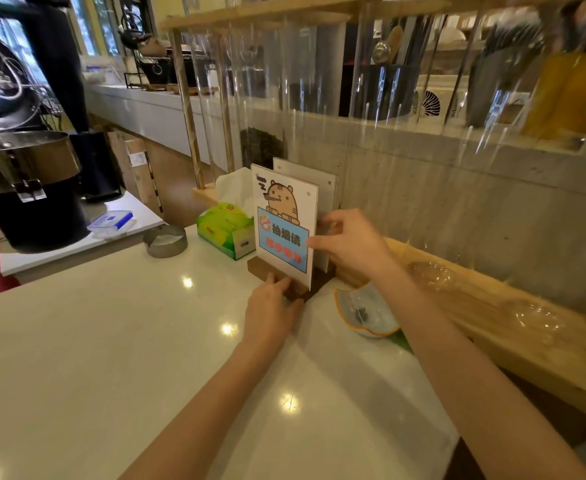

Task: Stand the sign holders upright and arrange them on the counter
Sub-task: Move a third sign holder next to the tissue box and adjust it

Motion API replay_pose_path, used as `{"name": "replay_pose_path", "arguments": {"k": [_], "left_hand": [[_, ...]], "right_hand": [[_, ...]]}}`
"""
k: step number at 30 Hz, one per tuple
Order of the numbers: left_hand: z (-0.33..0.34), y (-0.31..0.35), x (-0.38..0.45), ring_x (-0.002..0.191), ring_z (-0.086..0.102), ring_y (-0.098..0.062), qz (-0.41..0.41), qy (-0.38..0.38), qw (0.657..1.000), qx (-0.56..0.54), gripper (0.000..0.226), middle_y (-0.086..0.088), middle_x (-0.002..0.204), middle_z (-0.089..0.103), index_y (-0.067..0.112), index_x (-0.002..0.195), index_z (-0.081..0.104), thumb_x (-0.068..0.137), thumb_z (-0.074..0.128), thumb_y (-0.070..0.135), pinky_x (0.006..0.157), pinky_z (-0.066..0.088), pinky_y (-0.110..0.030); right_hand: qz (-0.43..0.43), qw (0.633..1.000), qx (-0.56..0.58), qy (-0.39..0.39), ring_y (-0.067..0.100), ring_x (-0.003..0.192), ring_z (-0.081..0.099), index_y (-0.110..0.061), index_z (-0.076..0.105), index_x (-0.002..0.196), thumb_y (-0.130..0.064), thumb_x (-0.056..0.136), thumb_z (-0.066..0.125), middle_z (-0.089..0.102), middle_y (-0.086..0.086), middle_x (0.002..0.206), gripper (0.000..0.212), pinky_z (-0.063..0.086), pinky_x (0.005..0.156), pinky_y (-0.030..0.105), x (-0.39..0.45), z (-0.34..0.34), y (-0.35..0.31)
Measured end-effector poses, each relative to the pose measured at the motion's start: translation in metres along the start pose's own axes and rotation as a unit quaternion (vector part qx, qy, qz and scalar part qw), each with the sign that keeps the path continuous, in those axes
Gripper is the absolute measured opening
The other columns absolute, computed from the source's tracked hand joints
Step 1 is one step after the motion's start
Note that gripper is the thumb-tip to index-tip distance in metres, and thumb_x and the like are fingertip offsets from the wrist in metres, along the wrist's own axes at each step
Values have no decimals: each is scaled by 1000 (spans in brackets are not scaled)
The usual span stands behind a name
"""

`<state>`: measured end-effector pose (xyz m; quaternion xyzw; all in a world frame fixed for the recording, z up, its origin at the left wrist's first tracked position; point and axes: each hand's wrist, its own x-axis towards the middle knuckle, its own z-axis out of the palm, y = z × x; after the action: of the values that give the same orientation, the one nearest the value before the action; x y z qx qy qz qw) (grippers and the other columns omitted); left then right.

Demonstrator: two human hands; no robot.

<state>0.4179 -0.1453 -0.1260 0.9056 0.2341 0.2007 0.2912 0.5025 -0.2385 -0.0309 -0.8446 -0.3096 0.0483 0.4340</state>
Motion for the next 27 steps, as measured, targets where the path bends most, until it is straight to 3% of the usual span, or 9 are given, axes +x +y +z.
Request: {"name": "replay_pose_path", "arguments": {"k": [3, 12, 27], "left_hand": [[1, 0, 0, 101, 54, -24, 18, -8, 1000, 8, 31, -10, 114, 56, 15, 112, 59, 81, 58, 17, 89, 47, -33], [-1, -4, 1, 103, 56, -24, 25, 3, 1000, -7, 36, -12, 119, 58, 14, 117, 58, 81, 59, 16, 92, 46, -30], [-1, -3, 1, 115, 52, -27, 11, -13, 1000, -3, 38, -14, 127, 54, 13, 121, 54, 84, 57, 18, 99, 43, -33]], "right_hand": [[-20, 1000, 10, 16, 20, 101, 64, -11, 63, 106, -15, 82, 64, 68, 8, 114, 25, 57, 80, 39, 3, 6, 3], [-25, 998, 54, 25, 20, 97, 65, -5, 64, 105, -10, 83, 63, 69, 12, 112, 23, 59, 76, 35, 9, 11, 7], [-46, 999, 12, 25, 17, 89, 63, -7, 65, 99, -10, 84, 61, 68, 11, 112, 16, 57, 68, 27, 10, 9, 4]]}}
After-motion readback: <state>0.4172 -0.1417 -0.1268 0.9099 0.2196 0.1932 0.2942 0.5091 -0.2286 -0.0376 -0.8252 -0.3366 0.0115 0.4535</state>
